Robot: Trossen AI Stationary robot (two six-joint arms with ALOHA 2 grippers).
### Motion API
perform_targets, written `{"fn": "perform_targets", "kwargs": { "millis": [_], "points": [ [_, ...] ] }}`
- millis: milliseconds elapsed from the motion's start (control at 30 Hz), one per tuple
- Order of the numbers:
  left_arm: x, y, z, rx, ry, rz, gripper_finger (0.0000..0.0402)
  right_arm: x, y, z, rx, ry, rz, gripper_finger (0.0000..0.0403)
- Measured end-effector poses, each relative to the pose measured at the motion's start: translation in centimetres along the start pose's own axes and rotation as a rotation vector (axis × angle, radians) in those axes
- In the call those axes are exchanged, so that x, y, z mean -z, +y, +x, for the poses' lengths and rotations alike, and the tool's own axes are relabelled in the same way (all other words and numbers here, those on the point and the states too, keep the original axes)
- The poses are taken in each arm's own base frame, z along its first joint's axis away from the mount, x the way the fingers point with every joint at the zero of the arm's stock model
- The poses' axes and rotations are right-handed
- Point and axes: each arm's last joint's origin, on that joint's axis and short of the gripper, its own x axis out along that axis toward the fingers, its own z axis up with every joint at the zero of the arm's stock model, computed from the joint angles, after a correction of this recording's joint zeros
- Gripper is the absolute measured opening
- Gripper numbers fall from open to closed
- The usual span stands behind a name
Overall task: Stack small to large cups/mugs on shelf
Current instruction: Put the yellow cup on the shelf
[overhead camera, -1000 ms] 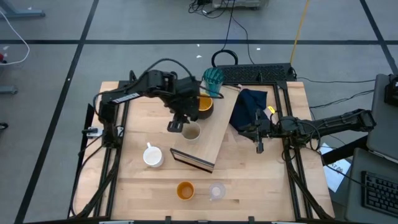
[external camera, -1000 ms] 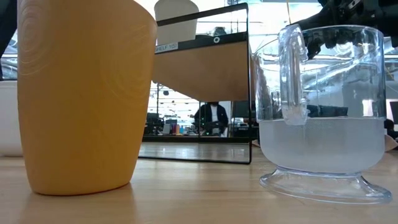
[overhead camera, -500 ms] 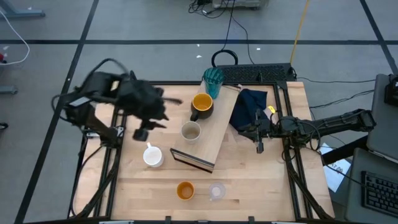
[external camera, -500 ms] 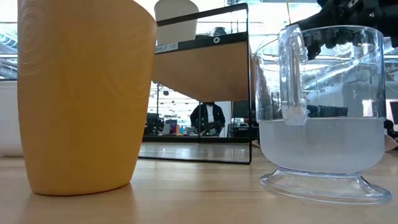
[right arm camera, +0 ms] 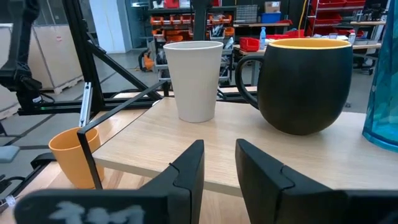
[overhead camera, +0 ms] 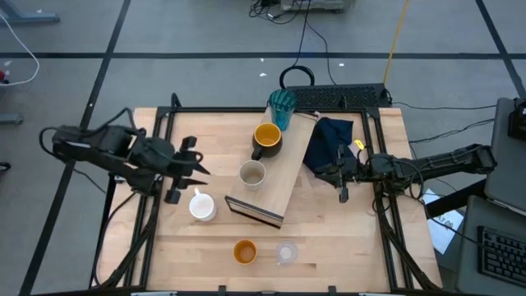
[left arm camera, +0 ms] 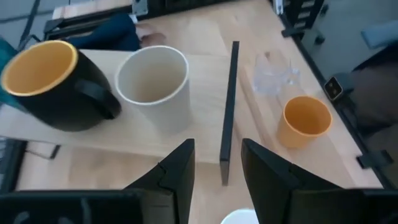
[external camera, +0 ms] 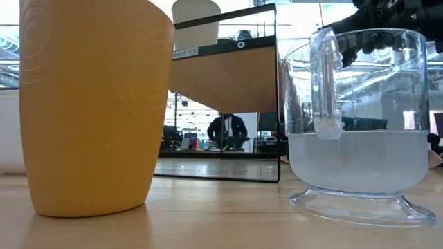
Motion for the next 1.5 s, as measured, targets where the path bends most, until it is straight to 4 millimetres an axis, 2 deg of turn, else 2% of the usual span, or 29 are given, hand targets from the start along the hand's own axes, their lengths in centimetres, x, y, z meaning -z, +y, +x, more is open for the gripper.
{"fn": "perform_targets", "kwargs": {
  "millis": [200,767,933,1200,1500],
  "points": [
    [4.4,-0.3,1.8,0.037,-0.185,-0.02,0.0134,0.0,0.0,0.0,0.0,0.0,0.005,0.0084],
    [15.5,-2.3,6.6,0.069,-0.481,-0.086,0.0134,0.0,0.0,0.0,0.0,0.0,0.016,0.0084],
    [16.8,-2.4,6.4,0.076,-0.552,-0.086,0.0134,0.0,0.0,0.0,0.0,0.0,0.017,0.0084],
    [18.2,-2.4,5.1,0.089,-0.531,-0.081,0.0133,-0.1,0.0,0.0,-0.001,-0.011,0.025,0.0084],
    [19.0,-2.1,3.4,0.091,-0.607,-0.091,0.0133,-2.1,0.1,-0.2,-0.018,-0.223,0.046,0.0084]
  ]
}}
